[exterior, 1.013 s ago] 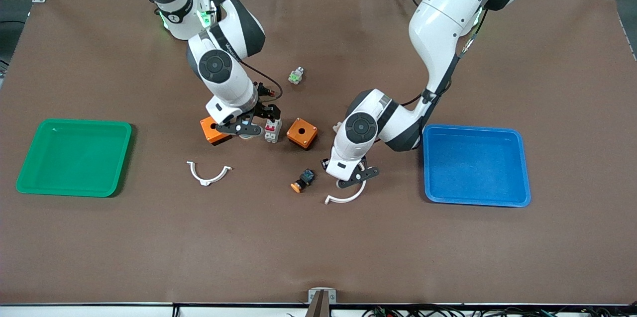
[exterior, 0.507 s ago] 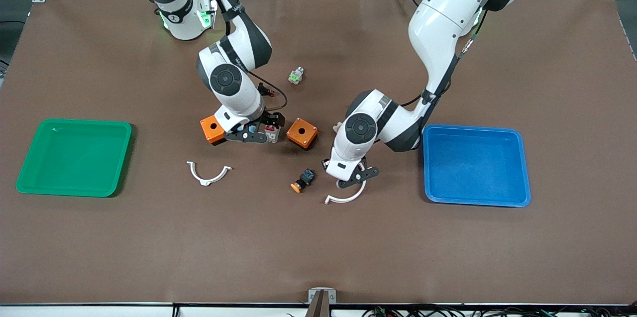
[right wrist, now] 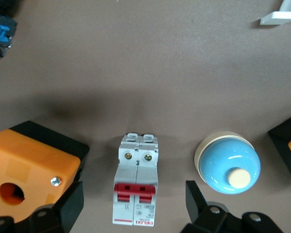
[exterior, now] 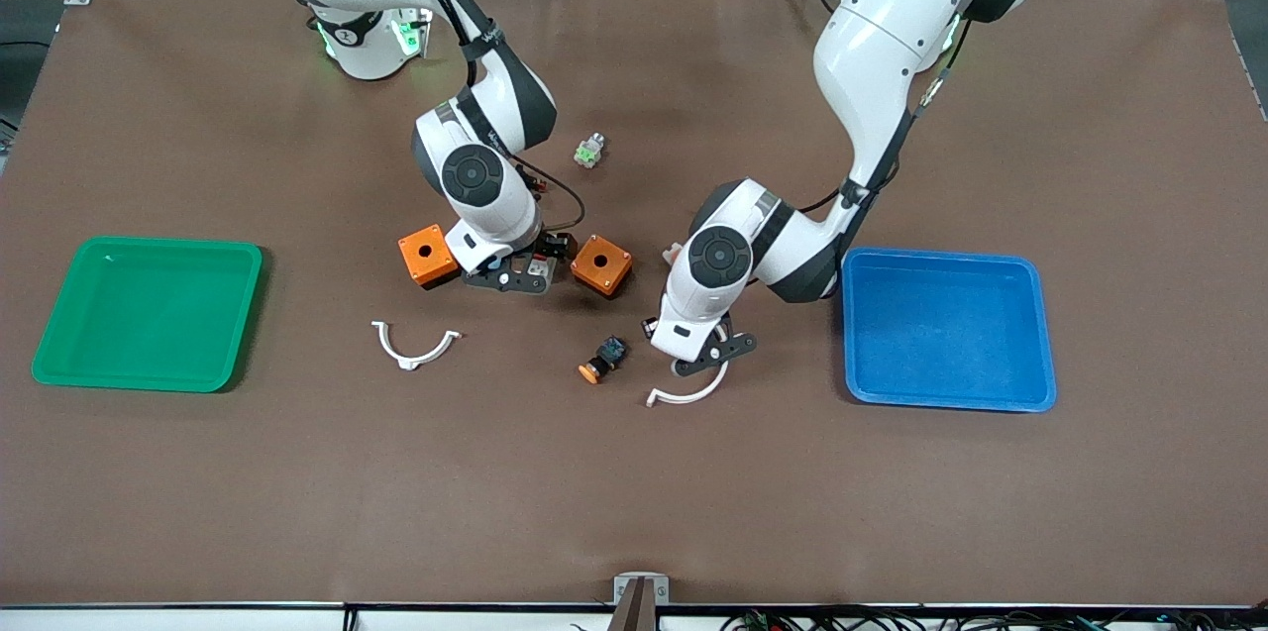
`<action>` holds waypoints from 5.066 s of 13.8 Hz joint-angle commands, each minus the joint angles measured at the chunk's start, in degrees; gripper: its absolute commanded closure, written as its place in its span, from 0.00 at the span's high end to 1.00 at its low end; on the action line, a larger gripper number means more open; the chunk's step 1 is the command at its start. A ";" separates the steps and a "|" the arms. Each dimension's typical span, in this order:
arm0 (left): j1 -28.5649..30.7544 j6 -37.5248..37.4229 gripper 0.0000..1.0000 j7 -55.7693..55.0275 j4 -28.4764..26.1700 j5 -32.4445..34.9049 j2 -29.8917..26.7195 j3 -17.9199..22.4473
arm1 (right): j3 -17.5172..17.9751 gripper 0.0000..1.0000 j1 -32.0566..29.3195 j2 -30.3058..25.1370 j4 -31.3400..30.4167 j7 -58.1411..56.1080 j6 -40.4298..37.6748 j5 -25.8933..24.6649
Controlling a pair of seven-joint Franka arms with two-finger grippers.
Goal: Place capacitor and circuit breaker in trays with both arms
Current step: 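Close the left gripper on the capacitor while the right gripper grasps the breaker, then carry the capacitor to the blue tray while the right gripper carries the breaker, then lower the capacitor into the blue tray while the right gripper lowers the breaker, then open the left gripper and lift away while the right gripper releases the breaker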
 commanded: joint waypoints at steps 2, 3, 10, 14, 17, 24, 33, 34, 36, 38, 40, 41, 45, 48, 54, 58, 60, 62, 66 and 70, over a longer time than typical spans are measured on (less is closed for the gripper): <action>-0.43 -0.07 0.18 -0.83 1.51 0.84 0.12 0.55 | -0.45 0.75 0.41 1.08 1.36 0.72 -0.26 0.66; -0.26 -0.16 0.18 -0.83 1.51 0.84 -0.31 0.55 | -0.45 0.70 0.41 1.08 1.27 0.72 -0.26 0.66; 2.99 -4.37 0.17 -0.83 0.98 1.02 -6.64 0.55 | -0.45 0.41 0.41 1.08 1.01 0.72 -0.61 0.66; 8.96 -6.05 0.17 1.26 -1.82 2.34 -11.46 0.55 | -0.45 0.14 0.41 1.08 1.01 0.72 -0.70 0.75; 13.97 -6.14 0.17 7.76 -7.70 2.34 -17.00 0.46 | -0.45 0.12 0.41 0.82 1.19 0.72 -1.22 0.66; 28.91 -6.14 0.18 22.97 -18.08 2.34 -20.36 0.37 | -1.85 0.14 -4.41 -6.56 13.63 -0.15 -23.68 -0.04; 33.14 -4.13 0.20 24.57 -29.95 2.25 -24.05 0.20 | -3.61 0.14 -23.65 -9.46 26.15 -25.06 -43.14 -5.57; 33.32 -3.16 0.20 24.57 -30.92 2.25 -24.14 0.20 | -3.88 0.14 -26.46 -9.47 26.15 -30.07 -43.23 -6.62; 33.50 -0.27 0.20 24.57 -33.20 2.25 -24.05 0.20 | -3.88 0.14 -33.48 -8.86 26.15 -38.79 -42.54 -6.90; 33.67 3.51 0.20 24.57 -35.66 2.25 -24.14 0.20 | -3.88 0.14 -38.77 -7.98 26.06 -45.73 -40.44 -6.81; 33.67 3.97 0.21 24.57 -37.07 2.34 -24.66 0.20 | -3.79 0.16 -43.25 -5.61 25.79 -52.07 -38.15 -6.64; 33.67 4.67 0.22 24.57 -37.69 2.34 -25.01 0.20 | -3.79 0.16 -44.67 -4.38 25.79 -53.75 -36.66 -6.72; 33.50 5.20 0.61 24.57 -37.17 2.25 -24.58 0.20 | -3.79 0.16 -48.10 1.24 25.79 -57.36 -28.84 -6.81; 33.41 4.68 1.00 24.30 -35.24 2.25 -25.10 -0.15 | -3.79 0.16 -51.09 4.24 25.88 -62.28 -25.31 -6.72; 32.97 2.22 1.00 24.56 -29.36 2.34 -31.60 -0.86 | -3.97 0.16 -54.96 6.00 25.10 -64.23 -23.64 -8.92; 34.28 -8.29 1.00 36.48 -18.57 2.25 -34.07 -0.07 | -4.23 0.16 -56.63 6.87 20.17 -62.91 -13.46 -9.01; 36.12 -15.77 1.00 45.35 -12.41 2.25 -34.42 -0.15 | -4.23 0.16 -56.90 8.45 19.99 -62.82 -13.00 -8.92; 37.19 -22.02 1.00 50.13 -8.44 2.25 -36.34 0.02 | -4.23 0.16 -56.99 9.95 19.99 -62.82 -12.83 -8.92; 37.89 -31.33 1.00 51.81 -5.45 4.78 -41.62 0.02 | -4.23 0.18 -57.34 10.83 19.99 -62.82 -12.56 -9.01; 37.63 -37.85 1.00 51.90 -4.56 5.15 -46.19 -0.77 | -4.23 0.93 -57.34 10.83 20.08 -62.91 -12.73 -8.92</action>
